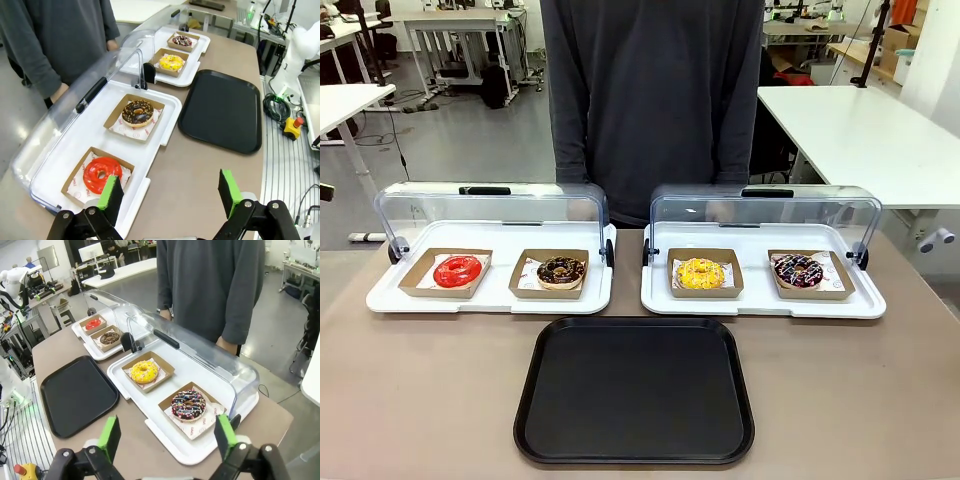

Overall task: Move the third donut from the left to the tray.
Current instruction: Pick up the Paper togo box containing the Donut indicated by the person and place it on the Handle tray.

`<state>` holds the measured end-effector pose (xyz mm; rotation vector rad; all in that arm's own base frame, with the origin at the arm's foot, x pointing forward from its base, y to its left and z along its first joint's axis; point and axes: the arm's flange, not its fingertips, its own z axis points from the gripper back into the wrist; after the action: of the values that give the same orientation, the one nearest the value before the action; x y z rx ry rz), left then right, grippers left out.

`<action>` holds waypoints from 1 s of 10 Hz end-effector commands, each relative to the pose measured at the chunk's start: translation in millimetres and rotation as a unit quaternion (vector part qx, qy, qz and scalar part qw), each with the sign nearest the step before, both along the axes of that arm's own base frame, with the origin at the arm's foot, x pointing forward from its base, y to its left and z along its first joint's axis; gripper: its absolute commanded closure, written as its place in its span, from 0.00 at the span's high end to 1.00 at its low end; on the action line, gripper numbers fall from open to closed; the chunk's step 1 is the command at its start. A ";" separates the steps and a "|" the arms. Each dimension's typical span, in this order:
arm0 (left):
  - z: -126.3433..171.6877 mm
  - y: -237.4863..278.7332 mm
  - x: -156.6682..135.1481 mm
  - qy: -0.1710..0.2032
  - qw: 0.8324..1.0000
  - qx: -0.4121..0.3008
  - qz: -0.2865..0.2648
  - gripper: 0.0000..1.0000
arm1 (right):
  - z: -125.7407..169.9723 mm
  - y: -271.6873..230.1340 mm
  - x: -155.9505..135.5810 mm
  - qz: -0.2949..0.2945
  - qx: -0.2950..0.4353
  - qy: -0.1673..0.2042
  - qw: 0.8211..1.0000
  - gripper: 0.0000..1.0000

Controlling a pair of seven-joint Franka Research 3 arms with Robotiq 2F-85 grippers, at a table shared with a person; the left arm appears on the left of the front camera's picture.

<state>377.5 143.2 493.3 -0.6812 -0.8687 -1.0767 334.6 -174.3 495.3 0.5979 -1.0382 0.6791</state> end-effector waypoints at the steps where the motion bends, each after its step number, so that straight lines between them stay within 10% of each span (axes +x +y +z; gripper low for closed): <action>1: 1.6 0.7 0.8 -0.002 1.000 -0.002 -0.003 1.00 | 1.0 -2.4 4.4 0.004 0.003 -0.020 1.000 1.00; 10: 1.6 0.7 0.8 -0.002 1.000 -0.002 -0.003 1.00 | 1.0 -2.4 4.4 0.004 0.003 -0.020 1.000 1.00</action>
<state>377.5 143.2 493.3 -0.6811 -0.8687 -1.0767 335.1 -175.8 495.7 0.6010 -1.0404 0.6803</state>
